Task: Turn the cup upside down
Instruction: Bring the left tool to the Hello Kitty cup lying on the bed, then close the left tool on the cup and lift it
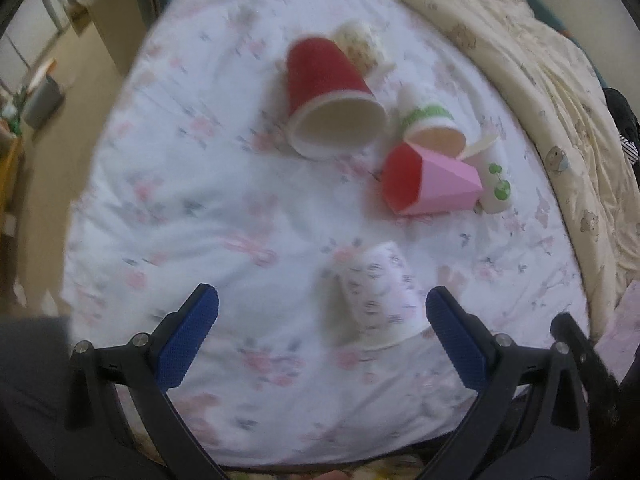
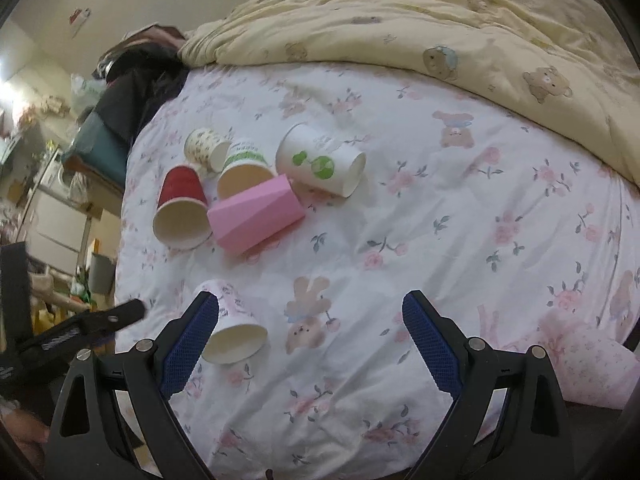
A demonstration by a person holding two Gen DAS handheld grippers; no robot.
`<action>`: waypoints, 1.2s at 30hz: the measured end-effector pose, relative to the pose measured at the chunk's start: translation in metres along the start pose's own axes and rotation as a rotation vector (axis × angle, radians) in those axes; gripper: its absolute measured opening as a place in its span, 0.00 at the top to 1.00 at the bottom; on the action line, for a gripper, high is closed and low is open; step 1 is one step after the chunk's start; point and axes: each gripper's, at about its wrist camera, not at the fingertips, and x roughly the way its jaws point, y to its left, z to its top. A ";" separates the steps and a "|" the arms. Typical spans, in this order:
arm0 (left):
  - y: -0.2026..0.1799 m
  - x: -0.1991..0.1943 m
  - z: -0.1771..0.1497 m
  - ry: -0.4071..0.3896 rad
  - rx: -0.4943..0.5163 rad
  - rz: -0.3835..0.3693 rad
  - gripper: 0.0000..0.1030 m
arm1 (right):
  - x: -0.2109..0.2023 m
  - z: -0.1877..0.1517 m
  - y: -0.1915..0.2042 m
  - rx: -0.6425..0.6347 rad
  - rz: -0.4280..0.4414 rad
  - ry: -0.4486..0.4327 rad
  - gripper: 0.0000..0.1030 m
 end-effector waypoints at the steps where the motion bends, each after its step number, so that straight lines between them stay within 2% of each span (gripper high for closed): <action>1: -0.002 0.006 0.001 0.017 -0.025 -0.010 0.04 | 0.001 0.001 -0.004 0.016 0.007 0.006 0.07; 2: -0.003 0.011 0.002 0.027 -0.062 -0.024 0.13 | 0.003 0.002 -0.007 0.029 0.013 0.018 0.07; 3: -0.004 0.018 0.003 0.046 -0.096 -0.029 0.14 | 0.005 0.003 -0.010 0.043 0.021 0.034 0.07; 6: -0.009 0.037 0.006 0.111 -0.150 -0.044 0.14 | 0.009 0.007 -0.018 0.092 0.035 0.056 0.07; 10: -0.012 0.052 0.005 0.142 -0.185 -0.025 0.15 | 0.014 0.007 -0.020 0.099 -0.002 0.076 0.07; 12: -0.011 0.062 0.003 0.176 -0.219 -0.022 0.15 | 0.018 0.006 -0.019 0.103 0.020 0.101 0.07; 21: -0.014 0.089 0.006 0.223 -0.259 -0.054 0.15 | 0.019 0.009 -0.014 0.098 0.034 0.098 0.07; 22: -0.013 0.092 0.006 0.237 -0.268 -0.061 0.16 | 0.020 0.009 -0.015 0.104 0.034 0.100 0.07; 24: -0.013 0.099 0.005 0.262 -0.283 -0.081 0.32 | 0.021 0.009 -0.015 0.108 0.036 0.104 0.07; 26: -0.015 0.100 0.005 0.273 -0.274 -0.107 0.44 | 0.021 0.009 -0.015 0.103 0.030 0.100 0.07; 33: -0.014 0.067 0.012 0.194 -0.170 -0.101 0.46 | 0.025 0.008 -0.013 0.092 0.018 0.106 0.07; 36: -0.008 0.052 0.014 0.168 -0.115 -0.070 0.46 | 0.026 0.007 -0.010 0.080 0.017 0.110 0.07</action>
